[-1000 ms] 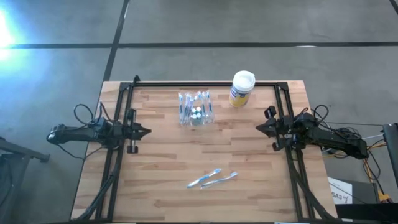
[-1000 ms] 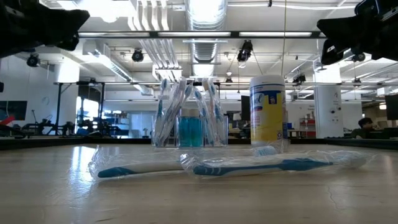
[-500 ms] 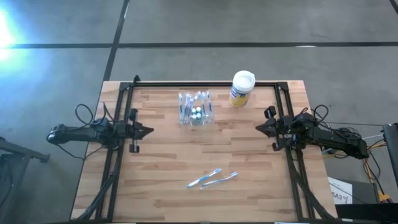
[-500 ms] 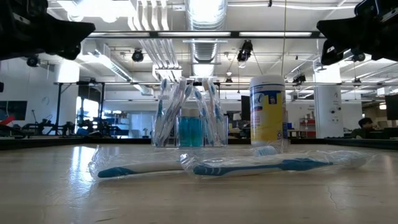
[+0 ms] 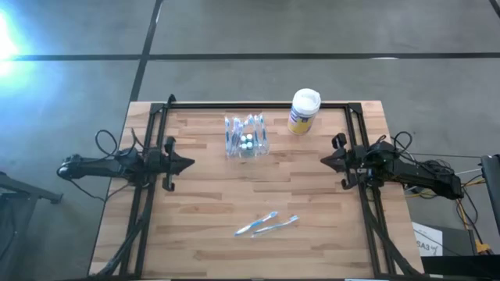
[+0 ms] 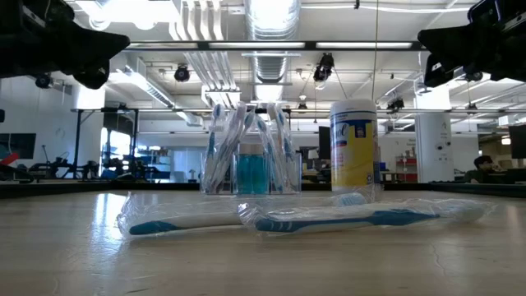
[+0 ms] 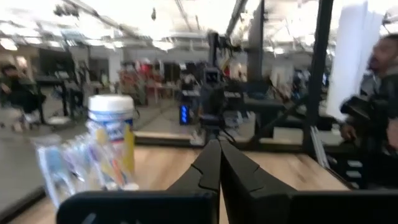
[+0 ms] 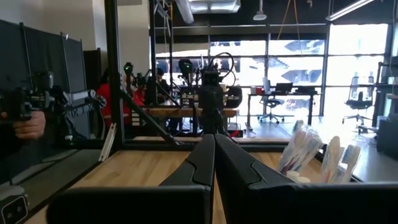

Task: Pick & Place toothbrushing station
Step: Put the blue toothbrush into the transparent organizer

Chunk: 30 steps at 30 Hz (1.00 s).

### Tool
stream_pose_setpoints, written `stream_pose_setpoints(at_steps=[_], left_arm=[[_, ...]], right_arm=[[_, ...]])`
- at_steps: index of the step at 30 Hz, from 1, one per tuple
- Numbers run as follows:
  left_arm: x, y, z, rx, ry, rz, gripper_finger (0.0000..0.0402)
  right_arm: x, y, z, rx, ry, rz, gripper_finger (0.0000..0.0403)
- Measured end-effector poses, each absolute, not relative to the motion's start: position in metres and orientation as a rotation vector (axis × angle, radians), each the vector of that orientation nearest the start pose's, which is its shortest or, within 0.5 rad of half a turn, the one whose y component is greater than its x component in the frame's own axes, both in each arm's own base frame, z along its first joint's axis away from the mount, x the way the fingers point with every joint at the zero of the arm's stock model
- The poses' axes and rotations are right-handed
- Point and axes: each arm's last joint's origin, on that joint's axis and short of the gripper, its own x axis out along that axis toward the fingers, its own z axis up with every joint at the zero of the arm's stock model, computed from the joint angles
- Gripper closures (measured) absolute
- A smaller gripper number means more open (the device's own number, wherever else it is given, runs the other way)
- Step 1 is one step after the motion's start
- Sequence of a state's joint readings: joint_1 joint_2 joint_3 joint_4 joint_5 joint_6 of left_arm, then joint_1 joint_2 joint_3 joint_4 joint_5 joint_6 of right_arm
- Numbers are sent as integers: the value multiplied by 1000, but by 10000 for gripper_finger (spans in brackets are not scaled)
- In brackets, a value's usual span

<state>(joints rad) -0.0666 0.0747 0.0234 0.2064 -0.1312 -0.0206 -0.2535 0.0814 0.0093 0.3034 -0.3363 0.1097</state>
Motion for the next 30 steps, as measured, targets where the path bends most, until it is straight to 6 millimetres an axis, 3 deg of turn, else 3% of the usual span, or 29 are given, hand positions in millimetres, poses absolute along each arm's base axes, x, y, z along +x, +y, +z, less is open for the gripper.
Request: stream_pose_setpoints(at_steps=[8,13,17,21,23,28,30], left_arm=[[123,-10,229,-39,-57,38,399],[162,-24,254,-99,69,-11,398],[203,-48,263,-163,193,-73,396],[245,-79,254,-182,341,-114,388],[268,-97,261,-200,321,-138,380],[313,-130,237,-242,496,-107,353],[328,-139,237,-277,554,-78,339]], right_arm=[[97,-15,189,42,-215,92,394],[98,-16,188,47,-202,91,394],[98,-16,186,55,-184,90,394],[99,-16,183,77,-159,91,394],[99,-16,182,89,-147,95,394],[99,-15,182,149,-141,113,394],[99,-15,182,149,-139,132,394]])
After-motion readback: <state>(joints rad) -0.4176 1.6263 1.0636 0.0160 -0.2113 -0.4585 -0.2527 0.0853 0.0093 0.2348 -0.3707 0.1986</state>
